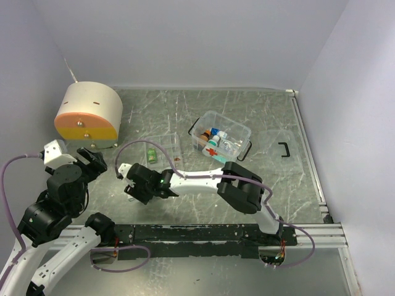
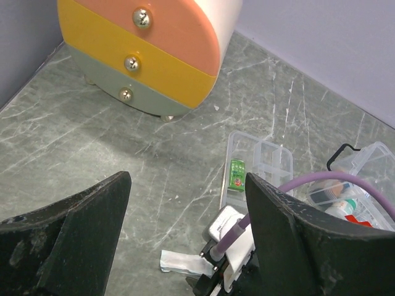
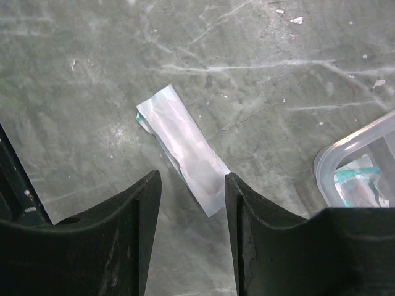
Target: Organize the medicine kit
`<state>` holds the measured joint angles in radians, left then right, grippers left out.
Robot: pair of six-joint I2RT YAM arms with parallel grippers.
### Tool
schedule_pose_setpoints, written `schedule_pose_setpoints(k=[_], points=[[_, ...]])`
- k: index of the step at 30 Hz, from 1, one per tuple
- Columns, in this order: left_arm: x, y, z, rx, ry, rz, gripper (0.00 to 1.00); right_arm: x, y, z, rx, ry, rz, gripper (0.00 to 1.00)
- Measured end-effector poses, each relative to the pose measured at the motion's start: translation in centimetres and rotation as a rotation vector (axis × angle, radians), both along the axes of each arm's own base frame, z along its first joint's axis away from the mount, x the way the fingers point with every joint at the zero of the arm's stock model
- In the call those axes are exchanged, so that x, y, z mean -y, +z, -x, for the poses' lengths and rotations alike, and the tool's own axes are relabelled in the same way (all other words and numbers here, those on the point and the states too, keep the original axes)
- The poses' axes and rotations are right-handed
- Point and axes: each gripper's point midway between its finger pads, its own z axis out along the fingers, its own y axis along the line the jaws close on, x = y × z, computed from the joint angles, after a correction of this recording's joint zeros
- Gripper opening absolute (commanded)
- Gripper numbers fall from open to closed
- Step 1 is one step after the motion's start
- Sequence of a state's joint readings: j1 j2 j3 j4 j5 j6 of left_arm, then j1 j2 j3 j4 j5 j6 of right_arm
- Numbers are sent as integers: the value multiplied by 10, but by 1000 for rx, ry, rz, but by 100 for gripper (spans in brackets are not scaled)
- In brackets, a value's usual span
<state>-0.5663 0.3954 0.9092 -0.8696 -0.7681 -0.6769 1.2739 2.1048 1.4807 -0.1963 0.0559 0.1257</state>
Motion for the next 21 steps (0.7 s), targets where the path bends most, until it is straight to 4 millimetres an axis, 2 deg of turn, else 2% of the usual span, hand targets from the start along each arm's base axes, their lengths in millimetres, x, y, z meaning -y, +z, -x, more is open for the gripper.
schedule_pose_setpoints(k=[6, 9, 12, 16, 18, 21], points=[[-1, 0, 0, 0, 10, 1, 86, 9, -12, 5, -1, 139, 56, 44], [-2, -1, 1, -4, 15, 0, 85, 9, -18, 7, -9, 191, 75, 40], [-2, -2, 1, -6, 15, -1, 85, 7, -19, 5, -6, 216, 81, 24], [-2, -3, 0, -11, 15, -4, 85, 6, -18, 2, 9, 217, 88, 7], [-1, -3, -1, -16, 15, -7, 85, 6, -18, 1, 20, 212, 94, 1], [-1, -4, -2, -23, 16, -12, 85, 7, -18, -2, 35, 202, 100, 0]])
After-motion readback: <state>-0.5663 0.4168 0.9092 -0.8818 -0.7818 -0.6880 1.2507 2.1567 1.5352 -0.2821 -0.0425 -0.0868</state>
